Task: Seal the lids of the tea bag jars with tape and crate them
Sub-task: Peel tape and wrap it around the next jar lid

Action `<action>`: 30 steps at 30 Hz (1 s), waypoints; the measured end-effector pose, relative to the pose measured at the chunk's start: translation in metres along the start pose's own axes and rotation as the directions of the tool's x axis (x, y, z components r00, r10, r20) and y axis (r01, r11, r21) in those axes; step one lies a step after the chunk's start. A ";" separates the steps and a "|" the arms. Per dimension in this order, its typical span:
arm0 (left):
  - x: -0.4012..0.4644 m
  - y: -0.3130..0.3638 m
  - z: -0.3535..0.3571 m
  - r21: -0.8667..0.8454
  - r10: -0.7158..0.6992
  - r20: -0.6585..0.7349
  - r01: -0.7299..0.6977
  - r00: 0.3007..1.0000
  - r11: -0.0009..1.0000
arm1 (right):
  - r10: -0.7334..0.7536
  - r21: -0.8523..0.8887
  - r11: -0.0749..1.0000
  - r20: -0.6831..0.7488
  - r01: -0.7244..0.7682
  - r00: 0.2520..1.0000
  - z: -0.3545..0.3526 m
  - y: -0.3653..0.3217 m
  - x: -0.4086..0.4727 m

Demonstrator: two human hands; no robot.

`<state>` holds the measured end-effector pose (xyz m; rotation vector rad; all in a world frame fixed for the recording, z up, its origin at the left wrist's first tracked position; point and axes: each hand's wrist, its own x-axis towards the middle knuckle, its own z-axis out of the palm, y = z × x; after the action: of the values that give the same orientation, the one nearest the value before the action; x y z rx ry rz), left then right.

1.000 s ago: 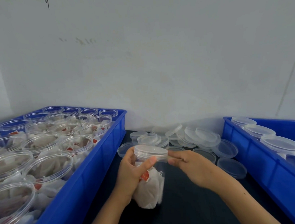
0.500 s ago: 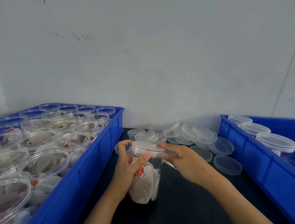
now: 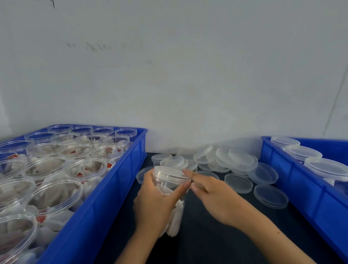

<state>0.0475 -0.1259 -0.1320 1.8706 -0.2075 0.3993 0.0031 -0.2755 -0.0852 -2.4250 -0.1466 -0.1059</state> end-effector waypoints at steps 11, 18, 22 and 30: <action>0.013 -0.009 -0.010 -0.246 -0.067 0.141 0.101 0.988 0.964 | 0.060 0.129 0.989 0.094 -0.072 0.994 -0.022 0.004 -0.002; 0.006 -0.004 -0.004 -0.391 -0.004 0.200 0.084 0.980 0.916 | 0.000 -0.177 0.984 -0.045 -0.008 0.999 -0.024 0.000 -0.008; 0.007 -0.003 -0.006 -0.400 0.016 0.269 0.097 0.963 0.911 | -0.024 -0.224 0.975 -0.059 0.010 0.998 -0.020 -0.001 -0.010; 0.010 -0.010 -0.007 -0.437 0.063 0.317 0.087 0.946 0.895 | -0.004 -0.301 0.953 -0.143 -0.040 0.990 -0.012 -0.009 -0.010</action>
<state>0.0586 -0.1158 -0.1348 1.4666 -0.4697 0.0202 -0.0081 -0.2769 -0.0714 -2.7138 -0.0455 -0.3136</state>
